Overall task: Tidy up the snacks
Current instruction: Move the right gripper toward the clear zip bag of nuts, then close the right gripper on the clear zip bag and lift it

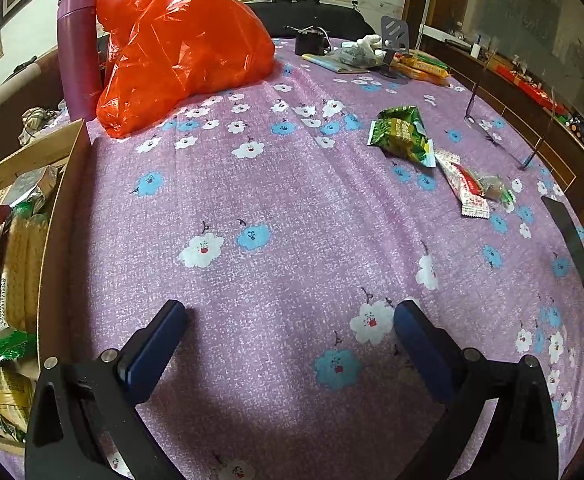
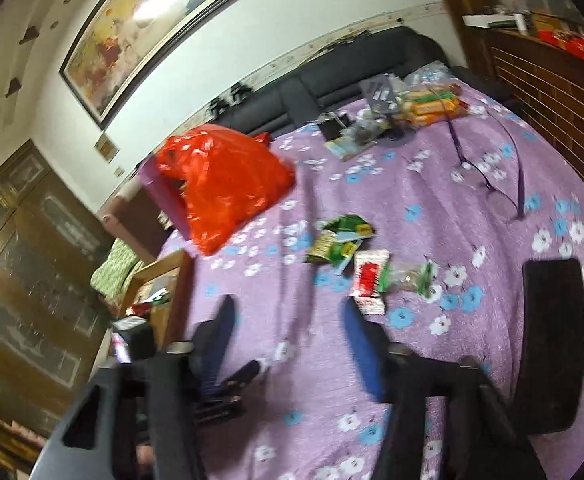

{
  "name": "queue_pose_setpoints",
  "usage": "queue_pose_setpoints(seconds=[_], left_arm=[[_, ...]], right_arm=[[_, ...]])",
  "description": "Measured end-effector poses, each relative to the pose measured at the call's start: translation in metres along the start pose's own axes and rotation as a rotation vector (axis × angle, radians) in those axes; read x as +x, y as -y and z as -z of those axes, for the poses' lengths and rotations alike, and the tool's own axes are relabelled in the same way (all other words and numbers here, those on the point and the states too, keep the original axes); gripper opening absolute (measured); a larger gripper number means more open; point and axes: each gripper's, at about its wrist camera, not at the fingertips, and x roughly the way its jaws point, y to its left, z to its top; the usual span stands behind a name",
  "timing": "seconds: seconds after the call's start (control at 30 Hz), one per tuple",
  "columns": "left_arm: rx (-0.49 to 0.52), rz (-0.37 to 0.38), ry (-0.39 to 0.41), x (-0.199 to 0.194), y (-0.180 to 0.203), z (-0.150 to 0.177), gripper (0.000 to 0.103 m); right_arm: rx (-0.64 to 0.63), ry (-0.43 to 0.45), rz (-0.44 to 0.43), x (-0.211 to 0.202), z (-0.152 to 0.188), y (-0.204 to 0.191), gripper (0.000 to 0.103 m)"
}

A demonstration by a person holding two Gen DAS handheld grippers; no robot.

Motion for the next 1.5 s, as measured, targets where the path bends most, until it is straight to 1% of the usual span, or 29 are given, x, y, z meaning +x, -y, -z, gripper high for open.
queue_pose_setpoints(seconds=[0.03,0.07,0.1,0.13,0.2,0.23,0.27,0.3,0.33,0.37,0.4,0.43,0.47,0.5,0.6,0.67,0.7,0.73,0.77,0.83,1.07,1.1,1.13,1.17,1.27,1.3,1.37,1.43,1.5], left_arm=[[-0.002,0.002,0.003,-0.001,-0.001,0.0,0.103],[-0.004,0.004,0.003,-0.001,-0.001,0.0,0.103],[-0.004,0.009,0.006,-0.002,-0.001,0.0,0.103],[-0.004,0.013,0.01,-0.003,-0.001,0.0,0.103],[-0.006,0.019,0.015,-0.004,-0.001,0.0,0.103],[-0.006,0.023,0.016,-0.004,-0.001,0.0,0.103],[-0.005,0.025,0.017,-0.005,-0.001,0.0,0.103],[-0.003,0.026,0.02,-0.005,-0.001,0.0,0.103],[-0.002,0.026,0.023,-0.006,-0.001,0.0,0.103],[-0.001,0.029,0.027,-0.007,-0.001,0.001,0.103],[0.0,0.034,0.031,-0.008,-0.001,0.001,0.103],[0.002,0.038,0.033,-0.009,0.0,0.001,0.103],[0.003,0.039,0.034,-0.009,0.0,0.001,0.103],[0.004,0.041,0.034,-0.009,0.0,0.001,0.103],[0.01,0.044,0.032,-0.008,0.001,0.001,0.103],[0.011,0.046,0.036,-0.008,0.002,0.0,0.103],[0.011,0.047,0.036,-0.008,0.002,0.0,0.103],[0.01,0.048,0.035,-0.008,0.002,0.0,0.103],[0.009,0.049,0.033,-0.007,0.001,-0.001,0.103],[0.007,0.051,0.032,-0.006,0.001,-0.001,0.103],[0.013,0.055,0.027,-0.005,0.002,-0.001,0.103],[0.014,0.056,0.025,-0.005,0.002,-0.001,0.103],[0.015,0.058,0.023,-0.004,0.002,-0.001,0.103],[0.015,0.059,0.022,-0.004,0.002,0.0,0.103],[0.011,0.06,0.019,-0.003,0.002,0.0,0.103],[0.009,0.061,0.018,-0.003,0.002,0.0,0.103],[0.005,0.061,0.017,-0.003,0.002,0.0,0.103],[0.001,0.063,0.017,-0.003,0.001,-0.001,0.103],[-0.002,0.065,0.016,-0.002,0.001,-0.001,0.103]], right_arm=[[-0.016,0.013,0.008,-0.009,-0.007,-0.006,0.046],[-0.048,0.032,0.02,-0.018,-0.017,-0.016,0.04],[-0.086,0.058,0.044,-0.029,-0.03,-0.028,0.038],[-0.108,0.08,0.055,-0.041,-0.038,-0.033,0.038],[-0.145,0.149,0.067,-0.068,-0.065,-0.052,0.038],[-0.165,0.181,0.09,-0.077,-0.074,-0.056,0.038],[-0.192,0.203,0.133,-0.081,-0.083,-0.059,0.038],[-0.203,0.18,0.138,-0.077,-0.088,-0.057,0.038],[-0.188,0.131,0.122,-0.063,-0.087,-0.05,0.038],[-0.164,0.098,0.138,-0.048,-0.081,-0.04,0.038],[-0.157,0.024,0.182,-0.02,-0.068,-0.028,0.038],[-0.16,-0.027,0.19,-0.001,-0.057,-0.018,0.035],[-0.147,-0.073,0.193,0.02,-0.045,-0.006,0.025],[-0.107,-0.12,0.2,0.042,-0.036,0.012,0.023],[-0.033,-0.173,0.186,0.079,-0.033,0.048,0.022],[-0.008,-0.196,0.203,0.098,-0.033,0.068,0.022],[0.007,-0.206,0.194,0.104,-0.03,0.074,0.022],[0.028,-0.221,0.158,0.111,-0.028,0.084,0.022],[0.039,-0.225,0.144,0.114,-0.026,0.091,0.022],[0.064,-0.221,0.15,0.123,-0.025,0.104,0.022],[0.108,-0.233,0.114,0.136,-0.019,0.123,0.023],[0.118,-0.239,0.096,0.135,-0.017,0.123,0.024],[0.118,-0.254,0.056,0.132,-0.013,0.122,0.024],[0.108,-0.263,0.028,0.13,-0.01,0.119,0.024],[0.053,-0.278,-0.018,0.122,0.001,0.105,0.025],[0.033,-0.279,-0.019,0.121,0.003,0.102,0.029],[-0.017,-0.274,0.024,0.122,0.006,0.093,0.036],[-0.061,-0.28,0.048,0.127,0.008,0.087,0.037],[-0.116,-0.286,0.094,0.132,0.011,0.08,0.038]])
